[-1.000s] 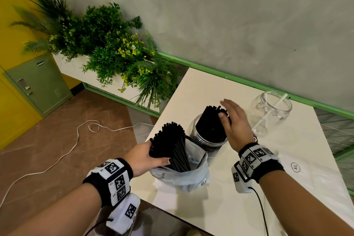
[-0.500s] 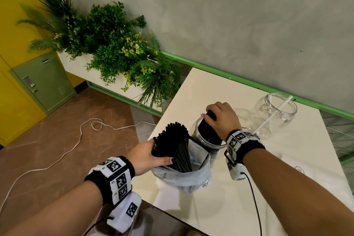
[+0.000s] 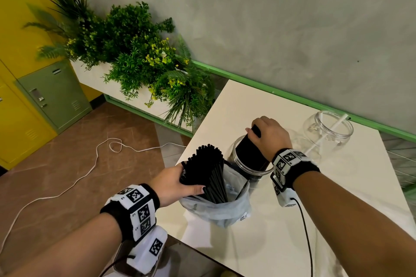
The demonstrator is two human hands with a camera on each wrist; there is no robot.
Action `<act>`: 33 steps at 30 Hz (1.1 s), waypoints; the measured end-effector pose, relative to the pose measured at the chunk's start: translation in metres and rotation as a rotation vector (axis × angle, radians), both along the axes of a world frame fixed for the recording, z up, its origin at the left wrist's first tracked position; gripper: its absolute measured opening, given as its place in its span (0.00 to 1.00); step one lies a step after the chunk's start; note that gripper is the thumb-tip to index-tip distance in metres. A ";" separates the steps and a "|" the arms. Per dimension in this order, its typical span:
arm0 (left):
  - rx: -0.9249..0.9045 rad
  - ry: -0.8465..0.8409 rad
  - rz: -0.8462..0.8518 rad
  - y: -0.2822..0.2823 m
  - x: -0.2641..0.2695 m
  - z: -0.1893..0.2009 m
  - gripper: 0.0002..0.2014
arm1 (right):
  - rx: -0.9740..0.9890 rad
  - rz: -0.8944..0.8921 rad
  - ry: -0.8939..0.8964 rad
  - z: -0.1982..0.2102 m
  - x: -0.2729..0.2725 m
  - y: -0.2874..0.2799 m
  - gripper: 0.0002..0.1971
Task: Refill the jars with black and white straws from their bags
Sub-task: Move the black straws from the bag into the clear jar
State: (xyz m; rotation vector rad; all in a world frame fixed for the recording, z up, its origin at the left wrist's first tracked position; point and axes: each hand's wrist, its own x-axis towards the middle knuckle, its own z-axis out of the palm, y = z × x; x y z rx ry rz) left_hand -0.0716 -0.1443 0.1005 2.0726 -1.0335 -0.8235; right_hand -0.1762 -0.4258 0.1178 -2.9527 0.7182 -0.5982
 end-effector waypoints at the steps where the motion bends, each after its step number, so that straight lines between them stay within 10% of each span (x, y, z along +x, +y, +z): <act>1: -0.003 -0.002 -0.003 0.000 0.000 0.000 0.26 | -0.029 0.013 -0.052 0.000 0.001 -0.001 0.12; 9: -0.014 0.002 -0.032 0.001 0.002 0.000 0.51 | -0.056 0.014 0.130 0.008 -0.001 -0.006 0.17; 16: 0.021 0.004 0.012 0.000 0.000 0.000 0.38 | 0.414 0.305 -0.340 0.034 -0.036 0.077 0.25; 21: -0.015 0.024 0.046 -0.003 -0.003 0.000 0.50 | 0.403 0.288 -0.100 -0.015 -0.061 0.146 0.51; 30: -0.042 0.365 -0.100 -0.001 -0.005 0.002 0.38 | 0.522 0.050 -0.111 -0.044 -0.057 0.149 0.58; 33: 0.034 0.049 -0.139 0.000 -0.002 -0.007 0.36 | 0.489 0.036 -0.058 -0.049 -0.060 0.148 0.55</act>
